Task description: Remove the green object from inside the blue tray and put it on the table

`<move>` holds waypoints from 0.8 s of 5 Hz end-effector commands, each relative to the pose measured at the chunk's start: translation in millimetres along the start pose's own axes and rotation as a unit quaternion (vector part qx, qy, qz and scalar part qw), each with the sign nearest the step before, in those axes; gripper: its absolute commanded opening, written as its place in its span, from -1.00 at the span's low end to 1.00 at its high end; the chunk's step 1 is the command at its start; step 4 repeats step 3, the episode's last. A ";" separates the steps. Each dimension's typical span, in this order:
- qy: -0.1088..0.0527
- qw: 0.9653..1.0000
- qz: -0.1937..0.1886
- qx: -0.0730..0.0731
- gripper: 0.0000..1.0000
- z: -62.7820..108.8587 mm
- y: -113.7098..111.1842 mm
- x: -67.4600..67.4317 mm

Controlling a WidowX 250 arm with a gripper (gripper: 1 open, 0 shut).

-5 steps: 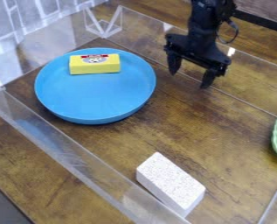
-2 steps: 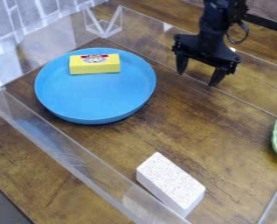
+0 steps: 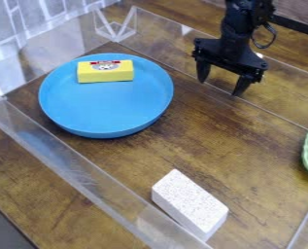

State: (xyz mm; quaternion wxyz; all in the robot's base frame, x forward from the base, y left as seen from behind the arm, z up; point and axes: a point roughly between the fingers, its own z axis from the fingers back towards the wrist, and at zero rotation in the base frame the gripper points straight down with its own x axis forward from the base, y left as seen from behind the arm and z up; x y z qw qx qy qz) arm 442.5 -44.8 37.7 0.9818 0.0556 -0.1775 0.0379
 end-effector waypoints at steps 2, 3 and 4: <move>-0.043 0.998 -0.027 -0.024 1.00 8.8 8.9 11.3; -0.050 0.998 -0.039 -0.031 1.00 12.5 12.8 11.7; -0.050 0.998 -0.039 -0.031 1.00 12.5 12.8 11.7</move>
